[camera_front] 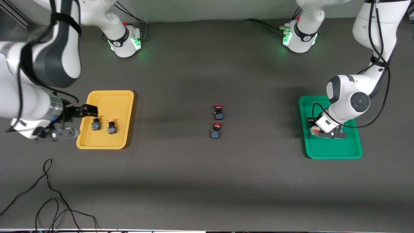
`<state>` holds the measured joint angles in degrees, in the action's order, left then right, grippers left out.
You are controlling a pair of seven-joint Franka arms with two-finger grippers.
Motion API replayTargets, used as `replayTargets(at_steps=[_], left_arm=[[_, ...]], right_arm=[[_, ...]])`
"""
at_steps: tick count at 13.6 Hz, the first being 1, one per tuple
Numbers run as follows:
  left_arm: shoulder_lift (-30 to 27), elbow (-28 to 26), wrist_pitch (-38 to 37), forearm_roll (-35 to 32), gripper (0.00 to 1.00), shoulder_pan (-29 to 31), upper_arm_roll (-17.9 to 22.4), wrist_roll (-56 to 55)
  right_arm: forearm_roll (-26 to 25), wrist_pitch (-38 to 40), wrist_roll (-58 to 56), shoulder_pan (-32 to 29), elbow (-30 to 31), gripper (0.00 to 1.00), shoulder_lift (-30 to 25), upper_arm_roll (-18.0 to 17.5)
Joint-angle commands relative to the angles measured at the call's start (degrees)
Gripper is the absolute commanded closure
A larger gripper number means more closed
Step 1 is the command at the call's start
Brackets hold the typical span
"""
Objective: Place green and yellow buttons in trays
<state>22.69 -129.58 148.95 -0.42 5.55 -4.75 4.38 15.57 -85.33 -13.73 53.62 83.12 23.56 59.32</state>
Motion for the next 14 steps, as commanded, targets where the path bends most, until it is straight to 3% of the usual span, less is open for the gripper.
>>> replayTargets(at_steps=[1, 2, 4, 7, 10, 11, 14], left_arm=[[-0.89, -0.67, 0.38, -0.64, 0.01, 0.96, -0.26, 1.33], [-2.29, -0.59, -0.75, -0.55, 0.00, 0.96, -0.26, 1.51], [-8.42, 0.90, -9.94, -0.55, 0.00, 0.96, -0.35, 1.42], [-17.83, 6.07, -25.85, -0.46, 0.00, 0.96, -0.35, 3.18], [-21.19, 15.81, -41.32, -0.46, 0.00, 0.96, -0.35, 3.36], [-21.46, 20.46, -46.77, -0.46, 0.00, 0.87, -0.44, 3.27], [-20.76, 33.83, -61.46, -0.37, 0.00, 0.43, -0.53, 3.27]], right_arm=[[-6.06, 0.51, 6.06, -5.41, 1.08, 0.00, -7.63, -7.94], [-9.13, 0.16, 8.08, -10.77, 1.17, 0.00, -9.83, -14.52], [-13.01, -0.71, 10.82, -22.98, 3.87, 0.00, -14.57, -27.88], [-15.13, -5.19, 11.53, -36.35, 11.08, 0.00, -20.90, -40.82], [-15.13, -6.52, 11.53, -52.42, 14.26, 0.00, -23.99, -54.79], [-15.13, -6.43, 11.44, -56.22, 14.18, 0.00, -24.17, -58.32], [-15.92, -6.17, 11.53, -57.31, 13.31, 0.00, -24.26, -59.15]])
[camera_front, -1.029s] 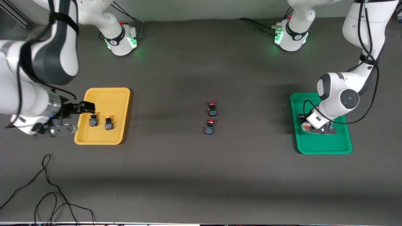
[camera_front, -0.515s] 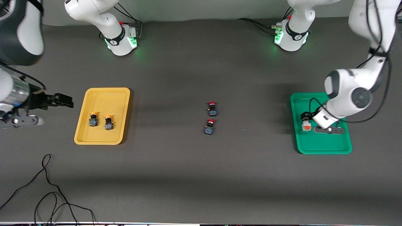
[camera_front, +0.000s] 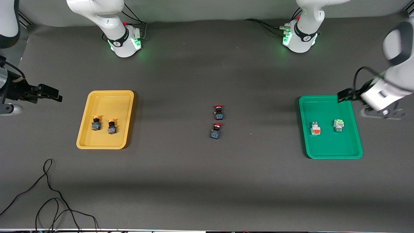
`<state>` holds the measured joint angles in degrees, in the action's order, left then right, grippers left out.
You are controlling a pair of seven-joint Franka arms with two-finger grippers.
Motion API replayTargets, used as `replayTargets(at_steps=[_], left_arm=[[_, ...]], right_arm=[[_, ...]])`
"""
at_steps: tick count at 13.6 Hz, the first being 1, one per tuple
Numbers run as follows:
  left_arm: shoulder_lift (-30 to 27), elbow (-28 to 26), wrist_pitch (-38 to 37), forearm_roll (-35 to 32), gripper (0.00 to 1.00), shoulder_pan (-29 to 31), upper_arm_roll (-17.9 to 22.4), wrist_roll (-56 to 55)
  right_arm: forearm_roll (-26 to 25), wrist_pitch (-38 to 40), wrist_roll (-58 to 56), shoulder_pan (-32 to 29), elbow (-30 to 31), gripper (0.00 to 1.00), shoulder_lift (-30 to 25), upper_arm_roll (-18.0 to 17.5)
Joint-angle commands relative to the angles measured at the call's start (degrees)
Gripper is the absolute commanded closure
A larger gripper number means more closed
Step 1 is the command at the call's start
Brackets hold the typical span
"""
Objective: Place green and yellow buttons in trays
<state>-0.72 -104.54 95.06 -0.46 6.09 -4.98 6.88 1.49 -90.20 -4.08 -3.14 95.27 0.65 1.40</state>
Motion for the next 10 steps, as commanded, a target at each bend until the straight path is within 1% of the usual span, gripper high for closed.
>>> replayTargets(at_steps=[1, 3, 4, 10], left_arm=[[2.66, 11.09, -10.04, -0.41, 0.00, -0.11, -0.30, 0.85], [2.74, 14.27, -13.31, -0.07, 0.00, -0.29, -0.47, 0.94], [2.83, 14.80, -14.10, -0.06, 0.00, -0.46, -0.64, 0.85], [3.01, 14.81, -14.81, 0.20, 0.00, -1.26, -0.73, 0.94]], right_arm=[[-2.89, -0.95, 1.88, -0.46, -0.07, 0.00, -0.92, -1.23], [-3.25, -0.77, 1.88, -0.46, -0.87, 0.00, -0.82, -1.23], [-3.16, -0.77, 1.97, -0.46, -0.87, 0.00, -0.82, -1.23], [-3.07, -0.77, 2.32, -0.46, -0.87, 0.00, -0.73, -1.14]])
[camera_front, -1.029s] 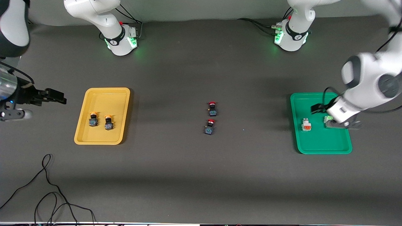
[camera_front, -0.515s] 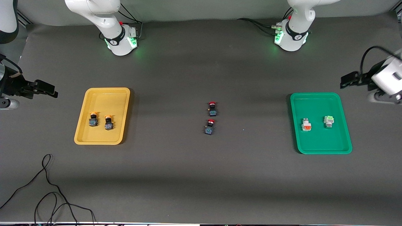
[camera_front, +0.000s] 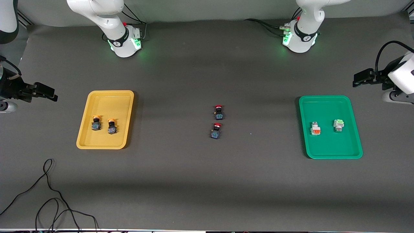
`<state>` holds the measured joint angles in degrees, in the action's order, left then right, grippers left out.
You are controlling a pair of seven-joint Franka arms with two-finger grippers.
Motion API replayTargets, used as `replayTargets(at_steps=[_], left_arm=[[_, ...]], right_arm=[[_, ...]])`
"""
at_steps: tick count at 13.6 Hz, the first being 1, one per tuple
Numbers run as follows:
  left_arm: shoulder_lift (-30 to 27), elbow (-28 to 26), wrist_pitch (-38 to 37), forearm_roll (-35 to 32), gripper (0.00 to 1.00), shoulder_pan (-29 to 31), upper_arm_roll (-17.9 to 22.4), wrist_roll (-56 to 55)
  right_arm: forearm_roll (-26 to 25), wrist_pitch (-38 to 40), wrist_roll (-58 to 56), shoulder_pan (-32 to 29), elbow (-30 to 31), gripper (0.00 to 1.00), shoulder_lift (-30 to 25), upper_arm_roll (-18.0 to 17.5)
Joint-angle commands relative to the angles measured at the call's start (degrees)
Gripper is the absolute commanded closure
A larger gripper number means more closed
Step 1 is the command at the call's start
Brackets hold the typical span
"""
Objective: Place green and yellow buttons in trays
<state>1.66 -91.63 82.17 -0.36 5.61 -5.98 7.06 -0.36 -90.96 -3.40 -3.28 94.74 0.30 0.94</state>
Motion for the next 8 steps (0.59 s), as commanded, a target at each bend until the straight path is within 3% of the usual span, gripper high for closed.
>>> replayTargets(at_steps=[1, 2, 5, 8], left_arm=[[0.46, 1.81, -2.01, 0.10, 0.00, -1.12, 0.88, 0.85], [0.45, 1.63, -2.10, -0.77, 0.00, -3.83, 1.58, 0.85], [0.28, 1.37, -1.84, -1.40, 0.00, -13.50, 12.37, 1.56], [0.71, 1.54, -1.84, -0.69, 0.00, -11.94, 12.13, 2.34]], right_arm=[[-1.23, -0.01, 1.64, -0.32, -0.34, 0.00, -0.39, -0.67], [-1.23, -0.01, 1.56, -0.32, -0.43, 0.00, -0.39, -0.67], [-1.23, -0.01, 1.64, -0.23, -0.43, 0.00, -0.47, -0.76], [-1.23, -0.01, 1.55, -0.23, -0.78, 0.00, -0.13, -0.76]])
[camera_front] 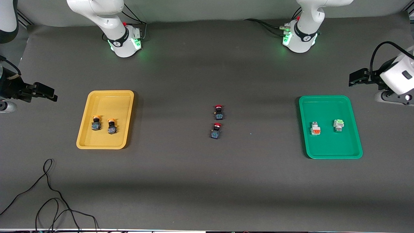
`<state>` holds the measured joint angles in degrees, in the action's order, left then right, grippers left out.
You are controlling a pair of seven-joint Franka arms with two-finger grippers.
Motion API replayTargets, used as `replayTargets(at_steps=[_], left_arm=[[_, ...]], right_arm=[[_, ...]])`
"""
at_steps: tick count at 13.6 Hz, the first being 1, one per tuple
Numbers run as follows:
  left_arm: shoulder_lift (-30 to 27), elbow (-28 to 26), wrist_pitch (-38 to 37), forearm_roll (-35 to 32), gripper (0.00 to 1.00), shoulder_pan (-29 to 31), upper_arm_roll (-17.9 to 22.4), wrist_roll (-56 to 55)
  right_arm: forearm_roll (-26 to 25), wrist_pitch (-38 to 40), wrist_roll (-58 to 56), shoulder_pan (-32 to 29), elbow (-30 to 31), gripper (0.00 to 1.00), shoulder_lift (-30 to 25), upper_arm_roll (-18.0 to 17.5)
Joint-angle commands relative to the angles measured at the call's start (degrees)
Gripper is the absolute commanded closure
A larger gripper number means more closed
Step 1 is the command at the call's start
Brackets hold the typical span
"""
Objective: Place green and yellow buttons in trays
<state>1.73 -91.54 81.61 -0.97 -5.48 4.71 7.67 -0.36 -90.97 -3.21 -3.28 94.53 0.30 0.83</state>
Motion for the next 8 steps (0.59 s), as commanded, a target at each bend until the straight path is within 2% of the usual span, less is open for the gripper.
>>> replayTargets(at_steps=[1, 8], left_arm=[[0.64, 1.45, -1.19, -0.09, 0.00, -0.93, 1.45, 2.09], [0.90, 1.63, -0.39, -0.09, 0.00, -0.93, 1.45, 2.18]], right_arm=[[-1.14, 0.00, 1.46, -0.32, -0.66, 0.00, -0.12, -0.65], [-1.14, 0.00, 1.46, -0.23, -0.93, 0.00, -0.03, -0.65]])
